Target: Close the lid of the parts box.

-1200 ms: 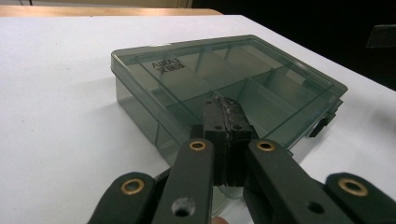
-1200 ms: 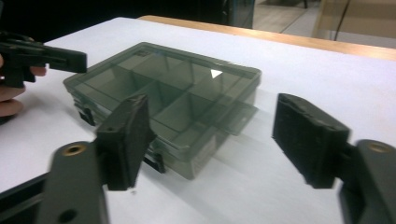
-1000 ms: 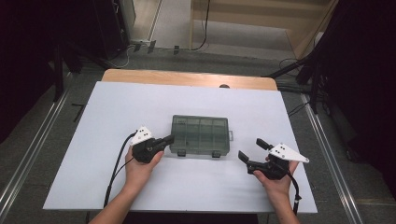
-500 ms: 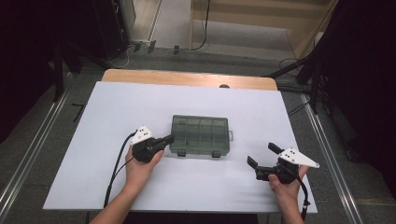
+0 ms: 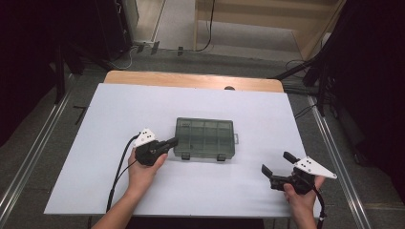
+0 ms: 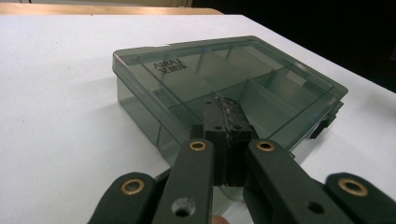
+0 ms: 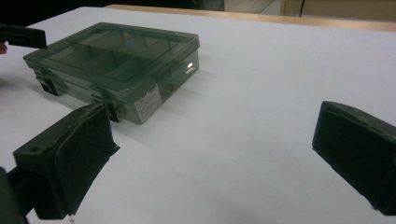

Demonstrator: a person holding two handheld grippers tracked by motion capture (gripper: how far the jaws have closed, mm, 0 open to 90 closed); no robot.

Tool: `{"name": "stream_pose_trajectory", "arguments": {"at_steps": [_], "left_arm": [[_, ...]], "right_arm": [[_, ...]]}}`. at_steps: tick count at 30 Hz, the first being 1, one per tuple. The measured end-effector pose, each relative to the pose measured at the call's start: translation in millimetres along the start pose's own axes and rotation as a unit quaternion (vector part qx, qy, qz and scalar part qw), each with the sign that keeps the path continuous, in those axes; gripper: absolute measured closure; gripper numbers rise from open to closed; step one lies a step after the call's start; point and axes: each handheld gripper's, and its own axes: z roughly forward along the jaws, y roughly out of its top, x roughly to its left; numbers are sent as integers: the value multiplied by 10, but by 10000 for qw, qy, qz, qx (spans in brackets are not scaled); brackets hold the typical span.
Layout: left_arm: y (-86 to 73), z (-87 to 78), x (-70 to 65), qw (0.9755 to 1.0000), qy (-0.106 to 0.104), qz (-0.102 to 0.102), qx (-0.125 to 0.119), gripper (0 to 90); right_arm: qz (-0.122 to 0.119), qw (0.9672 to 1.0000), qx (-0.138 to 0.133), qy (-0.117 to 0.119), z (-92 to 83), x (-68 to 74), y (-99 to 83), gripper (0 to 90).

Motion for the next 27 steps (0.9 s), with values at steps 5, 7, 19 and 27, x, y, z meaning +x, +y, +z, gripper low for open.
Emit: {"name": "stream_pose_trajectory", "arguments": {"at_steps": [5,7,19,27], "left_arm": [[10,-29,-35,9999,-29,107,-42,895],[18,-46,-35,9999,39,135,-20,893],[74,-319,22,9995,-172,141,-214,474],[49,-525,75,9995,-68,106,-281,161]], "right_arm": [[46,9999,72,-67,-39,-53,-55,0],[55,9999,79,-75,-41,-68,-66,0],[96,9999,104,-67,-15,-101,-73,0],[74,9999,83,-108,-17,-94,-71,0]]}}
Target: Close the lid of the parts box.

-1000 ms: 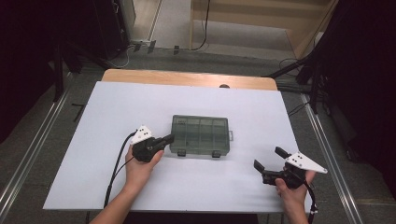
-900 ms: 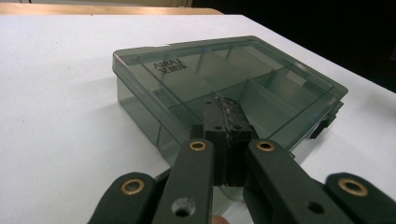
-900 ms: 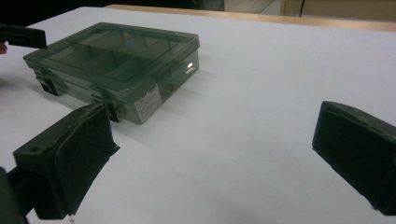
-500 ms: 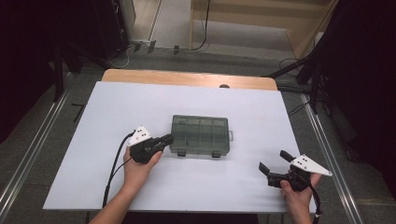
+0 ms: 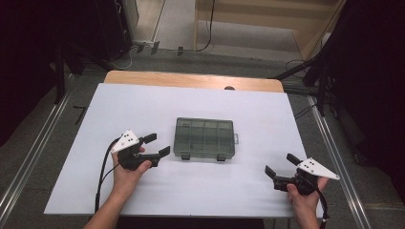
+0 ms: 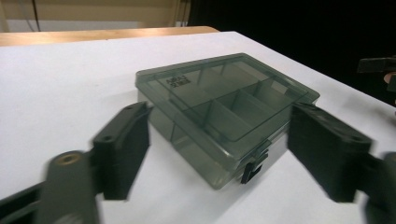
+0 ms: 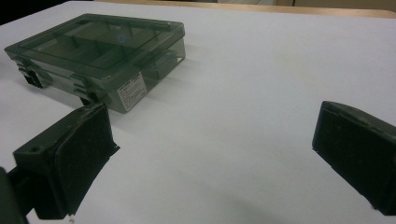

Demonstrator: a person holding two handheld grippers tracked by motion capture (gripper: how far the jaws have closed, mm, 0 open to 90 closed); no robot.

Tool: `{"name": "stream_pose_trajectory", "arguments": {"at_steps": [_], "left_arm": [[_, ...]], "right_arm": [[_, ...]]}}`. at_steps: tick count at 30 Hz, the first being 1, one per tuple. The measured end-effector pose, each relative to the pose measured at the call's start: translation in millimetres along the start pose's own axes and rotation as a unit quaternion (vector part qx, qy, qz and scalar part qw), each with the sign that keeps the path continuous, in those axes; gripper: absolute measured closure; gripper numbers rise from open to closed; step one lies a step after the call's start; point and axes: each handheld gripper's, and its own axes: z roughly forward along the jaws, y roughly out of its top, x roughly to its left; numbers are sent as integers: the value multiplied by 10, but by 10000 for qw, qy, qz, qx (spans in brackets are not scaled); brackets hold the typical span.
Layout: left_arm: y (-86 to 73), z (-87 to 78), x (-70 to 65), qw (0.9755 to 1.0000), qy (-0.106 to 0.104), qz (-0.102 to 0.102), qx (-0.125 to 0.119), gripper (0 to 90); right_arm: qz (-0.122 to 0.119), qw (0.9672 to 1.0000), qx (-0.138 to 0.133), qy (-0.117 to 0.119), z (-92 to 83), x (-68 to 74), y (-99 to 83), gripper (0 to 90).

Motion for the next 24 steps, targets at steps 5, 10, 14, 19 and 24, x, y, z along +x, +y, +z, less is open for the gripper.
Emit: {"name": "stream_pose_trajectory", "arguments": {"at_steps": [5,10,14,19,24], "left_arm": [[-57,-96,37,10000,-81,-19,4,56],[-83,-174,65,10000,-5,12,36,0],[-108,-239,99,9999,112,16,29,0],[-130,-330,132,9997,226,27,25,0],[-155,-429,148,9994,331,102,37,0]], "right_arm": [[2,10000,4,-1,3,0,1,0],[-12,10000,-16,-28,5,0,2,0],[-3,10000,-42,-52,-4,1,3,0],[0,10000,-49,-59,-2,-2,-1,0],[-2,10000,-42,-45,-1,1,-2,0]]}}
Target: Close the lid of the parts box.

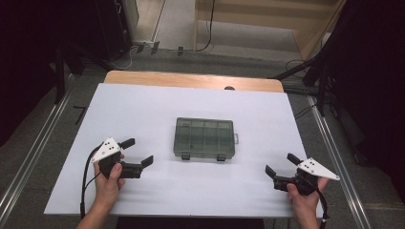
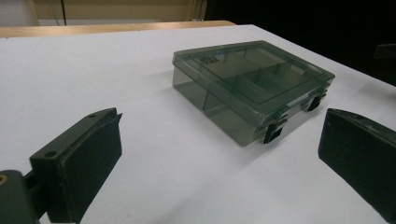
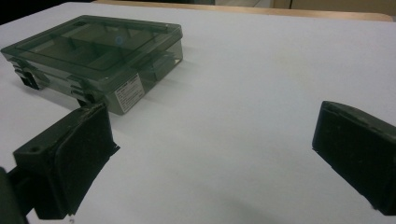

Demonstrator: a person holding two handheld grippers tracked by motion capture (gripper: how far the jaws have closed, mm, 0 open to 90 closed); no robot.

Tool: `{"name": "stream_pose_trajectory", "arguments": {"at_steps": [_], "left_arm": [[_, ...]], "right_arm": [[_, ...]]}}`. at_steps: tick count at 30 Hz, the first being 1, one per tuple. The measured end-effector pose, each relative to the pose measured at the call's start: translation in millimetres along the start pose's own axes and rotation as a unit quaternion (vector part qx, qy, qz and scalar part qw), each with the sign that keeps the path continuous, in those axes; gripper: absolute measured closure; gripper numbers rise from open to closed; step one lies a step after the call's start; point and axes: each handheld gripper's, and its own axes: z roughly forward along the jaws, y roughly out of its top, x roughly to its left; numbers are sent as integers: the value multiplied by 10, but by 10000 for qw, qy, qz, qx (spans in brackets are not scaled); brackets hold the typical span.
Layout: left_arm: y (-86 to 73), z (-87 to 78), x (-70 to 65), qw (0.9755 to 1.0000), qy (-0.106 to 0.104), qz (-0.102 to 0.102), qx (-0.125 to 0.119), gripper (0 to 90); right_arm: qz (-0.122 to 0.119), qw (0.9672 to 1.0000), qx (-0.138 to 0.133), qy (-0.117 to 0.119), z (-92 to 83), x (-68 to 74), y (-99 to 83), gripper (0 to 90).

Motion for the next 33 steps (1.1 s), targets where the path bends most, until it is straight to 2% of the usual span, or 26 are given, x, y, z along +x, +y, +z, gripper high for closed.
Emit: {"name": "stream_pose_trajectory", "arguments": {"at_steps": [12,33], "left_arm": [[-63,-226,82,9996,213,154,31,0],[-179,-575,242,9984,530,171,86,0]], "right_arm": [[-20,10000,27,-21,6,-3,-3,0],[-12,10000,26,-63,5,-6,-8,0]]}}
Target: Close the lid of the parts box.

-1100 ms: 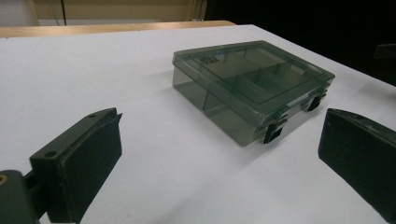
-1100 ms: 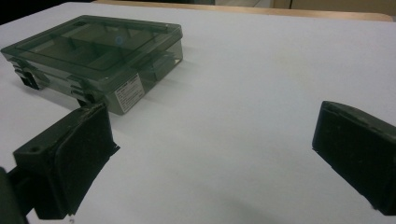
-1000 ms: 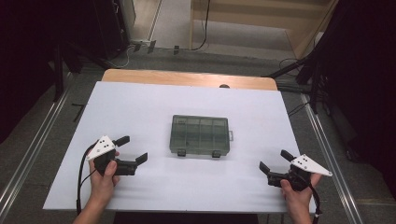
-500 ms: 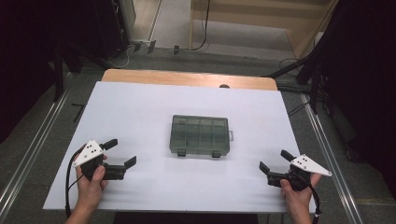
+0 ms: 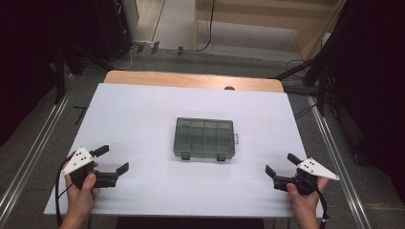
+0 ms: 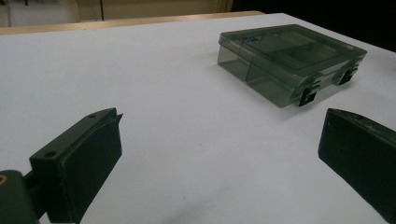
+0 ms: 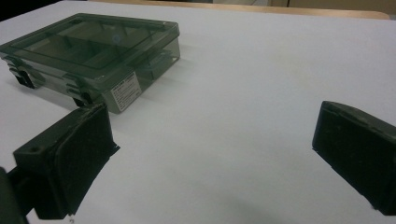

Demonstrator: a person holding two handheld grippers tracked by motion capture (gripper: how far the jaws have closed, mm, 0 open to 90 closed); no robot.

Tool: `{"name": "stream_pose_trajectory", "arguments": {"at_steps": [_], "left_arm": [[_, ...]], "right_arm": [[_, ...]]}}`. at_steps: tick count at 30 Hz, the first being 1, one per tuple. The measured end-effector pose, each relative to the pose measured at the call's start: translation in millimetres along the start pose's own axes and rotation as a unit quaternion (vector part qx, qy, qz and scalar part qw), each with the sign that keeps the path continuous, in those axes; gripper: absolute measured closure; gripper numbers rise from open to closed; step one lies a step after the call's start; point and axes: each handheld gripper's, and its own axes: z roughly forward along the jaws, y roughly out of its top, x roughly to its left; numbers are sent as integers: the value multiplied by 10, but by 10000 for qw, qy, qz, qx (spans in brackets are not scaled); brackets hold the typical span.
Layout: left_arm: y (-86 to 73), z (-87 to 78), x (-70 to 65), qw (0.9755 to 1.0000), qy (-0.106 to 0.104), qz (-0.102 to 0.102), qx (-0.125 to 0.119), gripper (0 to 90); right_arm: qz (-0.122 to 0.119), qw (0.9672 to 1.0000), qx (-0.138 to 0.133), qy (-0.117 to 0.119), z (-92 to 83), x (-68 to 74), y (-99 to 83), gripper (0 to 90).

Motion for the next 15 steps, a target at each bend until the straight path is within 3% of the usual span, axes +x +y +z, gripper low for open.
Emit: {"name": "stream_pose_trajectory", "arguments": {"at_steps": [15], "left_arm": [[-76,-90,73,9998,135,94,99,0]], "right_arm": [[18,10000,-30,-23,-27,-14,-11,0]]}}
